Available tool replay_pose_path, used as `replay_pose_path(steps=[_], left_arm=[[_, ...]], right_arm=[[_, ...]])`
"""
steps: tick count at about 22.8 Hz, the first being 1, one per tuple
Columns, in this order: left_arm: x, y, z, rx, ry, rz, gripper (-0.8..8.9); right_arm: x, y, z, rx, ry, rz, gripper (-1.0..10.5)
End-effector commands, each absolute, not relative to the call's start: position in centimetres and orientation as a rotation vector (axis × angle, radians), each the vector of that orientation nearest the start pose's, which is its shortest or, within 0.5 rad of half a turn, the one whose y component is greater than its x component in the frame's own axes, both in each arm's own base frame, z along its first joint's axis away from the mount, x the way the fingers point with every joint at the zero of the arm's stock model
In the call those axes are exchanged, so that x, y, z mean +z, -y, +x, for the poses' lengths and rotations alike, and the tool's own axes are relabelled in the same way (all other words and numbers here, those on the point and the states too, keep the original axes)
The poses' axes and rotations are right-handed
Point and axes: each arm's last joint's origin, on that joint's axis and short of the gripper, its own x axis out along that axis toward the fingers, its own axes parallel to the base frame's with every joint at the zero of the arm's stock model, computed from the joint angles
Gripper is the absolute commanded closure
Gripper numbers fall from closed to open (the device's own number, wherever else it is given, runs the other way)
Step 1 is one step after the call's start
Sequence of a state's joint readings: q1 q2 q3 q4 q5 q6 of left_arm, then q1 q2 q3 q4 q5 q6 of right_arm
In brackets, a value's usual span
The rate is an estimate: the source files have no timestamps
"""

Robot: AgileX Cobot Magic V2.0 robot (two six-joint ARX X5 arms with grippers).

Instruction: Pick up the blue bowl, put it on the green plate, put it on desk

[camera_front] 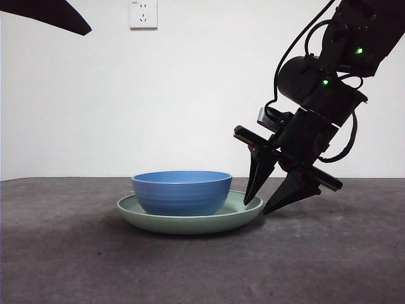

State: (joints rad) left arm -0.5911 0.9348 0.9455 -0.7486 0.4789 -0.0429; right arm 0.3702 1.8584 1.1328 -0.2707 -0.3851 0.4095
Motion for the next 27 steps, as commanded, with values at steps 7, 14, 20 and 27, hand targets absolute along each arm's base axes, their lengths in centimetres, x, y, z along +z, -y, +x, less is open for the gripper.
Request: replay_pose_path(steps=[7, 14, 20, 27], left_arm=[[31.8, 11.1, 14.0, -1.018, -0.779, 0.010, 5.88], [31.8, 11.1, 14.0, -1.018, -0.778, 0.009, 5.88], [31.8, 11.1, 14.0, -1.018, -0.776, 0.009, 5.88], [31.8, 11.1, 14.0, -1.018, -0.777, 0.009, 5.88]], right_arm=[[24.8, -12.6, 30.7, 0.507, -0.955, 0.202, 7.7], [33.0, -9.8, 22.8, 0.610, -0.796, 0.077, 7.7], [34.8, -8.1, 17.9, 0.636, -0.781, 0.069, 7.7], [32.6, -7.8, 14.2, 0.753, -0.795, 0.071, 7.7]])
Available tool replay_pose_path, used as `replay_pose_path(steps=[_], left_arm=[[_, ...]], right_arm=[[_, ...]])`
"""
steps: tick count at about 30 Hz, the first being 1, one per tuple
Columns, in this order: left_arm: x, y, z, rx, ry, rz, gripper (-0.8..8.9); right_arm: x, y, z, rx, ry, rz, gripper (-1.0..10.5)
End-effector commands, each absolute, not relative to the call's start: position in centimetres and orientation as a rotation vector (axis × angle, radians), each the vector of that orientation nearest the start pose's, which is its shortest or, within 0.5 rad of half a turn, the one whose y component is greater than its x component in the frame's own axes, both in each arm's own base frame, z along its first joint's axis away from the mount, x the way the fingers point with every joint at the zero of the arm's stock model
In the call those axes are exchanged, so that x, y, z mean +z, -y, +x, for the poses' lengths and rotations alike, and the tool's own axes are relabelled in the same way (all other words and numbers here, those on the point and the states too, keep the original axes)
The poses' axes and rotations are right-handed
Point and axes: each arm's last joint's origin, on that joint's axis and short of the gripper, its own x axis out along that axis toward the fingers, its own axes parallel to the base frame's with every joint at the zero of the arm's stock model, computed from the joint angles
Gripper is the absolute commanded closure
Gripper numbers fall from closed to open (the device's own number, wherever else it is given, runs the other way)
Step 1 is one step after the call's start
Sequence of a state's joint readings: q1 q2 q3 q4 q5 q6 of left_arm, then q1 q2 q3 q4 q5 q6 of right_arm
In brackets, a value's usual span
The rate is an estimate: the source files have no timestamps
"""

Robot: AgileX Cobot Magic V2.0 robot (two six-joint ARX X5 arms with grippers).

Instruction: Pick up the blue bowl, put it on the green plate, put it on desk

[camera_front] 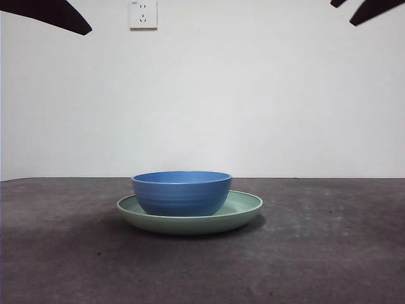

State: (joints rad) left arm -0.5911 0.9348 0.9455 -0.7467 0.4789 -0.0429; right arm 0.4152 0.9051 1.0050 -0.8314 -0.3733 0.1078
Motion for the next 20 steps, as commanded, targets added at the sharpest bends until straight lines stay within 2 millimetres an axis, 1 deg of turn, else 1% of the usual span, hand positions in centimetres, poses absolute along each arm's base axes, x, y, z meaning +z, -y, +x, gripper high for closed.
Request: replay_pose_path(steps=[1, 3, 9, 20], left_arm=[[31.8, 11.1, 14.0, -1.018, -0.777, 0.009, 5.88], [31.8, 11.1, 14.0, -1.018, -0.777, 0.009, 5.88], [31.8, 11.1, 14.0, -1.018, -0.777, 0.009, 5.88], [31.8, 11.1, 14.0, -1.018, -0.780, 0.009, 5.89]], right_arm=[[32.2, -7.8, 13.7, 0.776, -0.796, 0.071, 7.7], [31.4, -7.9, 12.9, 0.821, -0.791, 0.072, 7.7], [29.4, -7.8, 11.6, 0.847, -0.813, 0.065, 7.7], [29.3, -7.7, 11.4, 0.853, -0.801, 0.064, 7.7]])
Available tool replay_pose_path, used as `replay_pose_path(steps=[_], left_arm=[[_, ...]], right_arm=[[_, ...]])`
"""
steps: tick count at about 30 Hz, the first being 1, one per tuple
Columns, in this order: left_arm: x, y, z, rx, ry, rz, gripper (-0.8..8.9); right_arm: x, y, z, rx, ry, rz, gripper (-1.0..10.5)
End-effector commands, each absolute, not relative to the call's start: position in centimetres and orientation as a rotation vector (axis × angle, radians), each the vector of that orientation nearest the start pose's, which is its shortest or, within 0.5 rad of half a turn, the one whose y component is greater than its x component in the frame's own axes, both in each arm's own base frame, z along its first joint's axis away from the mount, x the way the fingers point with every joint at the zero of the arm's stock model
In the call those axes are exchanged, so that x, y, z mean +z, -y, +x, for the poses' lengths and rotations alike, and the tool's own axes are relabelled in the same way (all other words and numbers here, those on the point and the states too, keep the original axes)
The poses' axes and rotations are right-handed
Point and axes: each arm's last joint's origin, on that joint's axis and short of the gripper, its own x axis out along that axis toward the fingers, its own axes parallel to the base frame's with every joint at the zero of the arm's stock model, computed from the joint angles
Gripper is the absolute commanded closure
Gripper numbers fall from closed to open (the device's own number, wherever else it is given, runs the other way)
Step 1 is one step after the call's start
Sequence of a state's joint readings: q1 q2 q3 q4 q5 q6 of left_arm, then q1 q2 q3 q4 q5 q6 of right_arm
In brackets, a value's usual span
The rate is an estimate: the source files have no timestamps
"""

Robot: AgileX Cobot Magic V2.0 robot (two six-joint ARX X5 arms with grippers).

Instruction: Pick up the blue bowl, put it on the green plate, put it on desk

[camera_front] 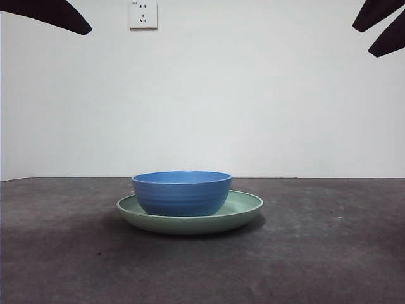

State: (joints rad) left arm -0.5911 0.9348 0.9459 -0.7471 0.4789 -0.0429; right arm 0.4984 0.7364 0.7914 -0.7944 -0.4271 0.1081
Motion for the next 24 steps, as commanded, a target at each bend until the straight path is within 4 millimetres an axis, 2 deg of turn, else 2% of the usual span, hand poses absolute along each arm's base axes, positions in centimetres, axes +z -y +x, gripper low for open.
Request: replay_pose_path(steps=[1, 5, 6, 8, 9, 24], left_arm=[[31.80, 11.13, 14.01, -1.018, -0.781, 0.009, 5.92], [31.80, 11.13, 14.01, -1.018, -0.781, 0.009, 6.07], [31.81, 11.13, 14.01, -1.018, -0.780, 0.009, 6.41], [31.81, 11.13, 14.01, -1.018, -0.780, 0.009, 8.05], [31.81, 11.13, 14.01, -1.018, -0.780, 0.009, 8.01], [31.84, 11.15, 14.03, -1.018, -0.775, 0.009, 7.99]], right_arm=[[29.27, -7.70, 11.38, 0.853, -0.801, 0.064, 7.7], [29.26, -7.69, 11.37, 0.853, -0.803, 0.063, 7.7], [29.25, -7.69, 11.37, 0.853, -0.804, 0.063, 7.9], [29.24, -7.69, 11.36, 0.853, -0.805, 0.063, 8.9], [29.24, -7.68, 11.36, 0.852, -0.805, 0.063, 9.4], [29.26, -7.68, 11.40, 0.845, -0.801, 0.060, 9.4]])
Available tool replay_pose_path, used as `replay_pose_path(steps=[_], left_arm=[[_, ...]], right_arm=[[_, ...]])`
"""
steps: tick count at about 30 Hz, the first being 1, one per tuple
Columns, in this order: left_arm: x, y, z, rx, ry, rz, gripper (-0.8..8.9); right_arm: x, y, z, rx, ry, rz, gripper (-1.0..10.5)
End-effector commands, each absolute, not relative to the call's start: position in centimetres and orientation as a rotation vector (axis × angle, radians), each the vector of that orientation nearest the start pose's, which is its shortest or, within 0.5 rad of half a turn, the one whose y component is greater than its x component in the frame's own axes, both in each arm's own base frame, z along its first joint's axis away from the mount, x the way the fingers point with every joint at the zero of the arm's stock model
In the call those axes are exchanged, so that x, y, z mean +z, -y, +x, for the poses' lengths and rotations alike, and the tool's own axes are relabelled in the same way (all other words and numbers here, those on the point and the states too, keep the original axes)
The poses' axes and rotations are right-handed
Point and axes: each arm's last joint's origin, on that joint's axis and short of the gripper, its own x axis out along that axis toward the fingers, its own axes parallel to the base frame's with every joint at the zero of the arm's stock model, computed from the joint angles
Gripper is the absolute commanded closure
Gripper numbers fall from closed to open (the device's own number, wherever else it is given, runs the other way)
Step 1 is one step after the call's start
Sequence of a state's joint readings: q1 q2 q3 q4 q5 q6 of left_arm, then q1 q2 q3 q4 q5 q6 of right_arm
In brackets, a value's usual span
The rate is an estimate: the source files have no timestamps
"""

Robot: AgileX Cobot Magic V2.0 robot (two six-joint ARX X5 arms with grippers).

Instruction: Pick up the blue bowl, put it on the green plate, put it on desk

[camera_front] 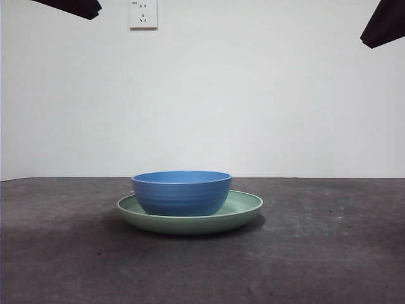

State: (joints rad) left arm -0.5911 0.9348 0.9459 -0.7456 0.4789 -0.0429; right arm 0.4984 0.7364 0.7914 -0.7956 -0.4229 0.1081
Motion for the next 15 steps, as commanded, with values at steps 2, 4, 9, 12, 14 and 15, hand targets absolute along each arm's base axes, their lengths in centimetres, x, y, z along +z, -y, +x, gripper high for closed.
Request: replay_pose_path(steps=[2, 4, 9, 12, 14, 15], left_arm=[[31.84, 11.15, 14.03, -1.018, -0.775, 0.009, 7.99], [31.84, 11.15, 14.03, -1.018, -0.775, 0.009, 7.99], [31.84, 11.15, 14.03, -1.019, -0.775, 0.009, 7.99], [32.00, 11.04, 13.87, -1.020, -0.764, 0.008, 7.99], [32.42, 10.59, 13.60, -1.022, -0.702, 0.052, 7.99], [32.69, 10.31, 13.54, -1.017, -0.660, 0.081, 7.99]], right_arm=[[29.26, -7.68, 11.40, 0.845, -0.801, 0.060, 9.4], [29.26, -7.68, 11.40, 0.845, -0.801, 0.060, 9.4], [29.26, -7.68, 11.40, 0.845, -0.801, 0.060, 9.4], [29.27, -7.68, 11.40, 0.845, -0.800, 0.060, 9.4], [29.27, -7.68, 11.40, 0.845, -0.800, 0.060, 9.4], [29.27, -7.68, 11.40, 0.845, -0.800, 0.060, 9.4]])
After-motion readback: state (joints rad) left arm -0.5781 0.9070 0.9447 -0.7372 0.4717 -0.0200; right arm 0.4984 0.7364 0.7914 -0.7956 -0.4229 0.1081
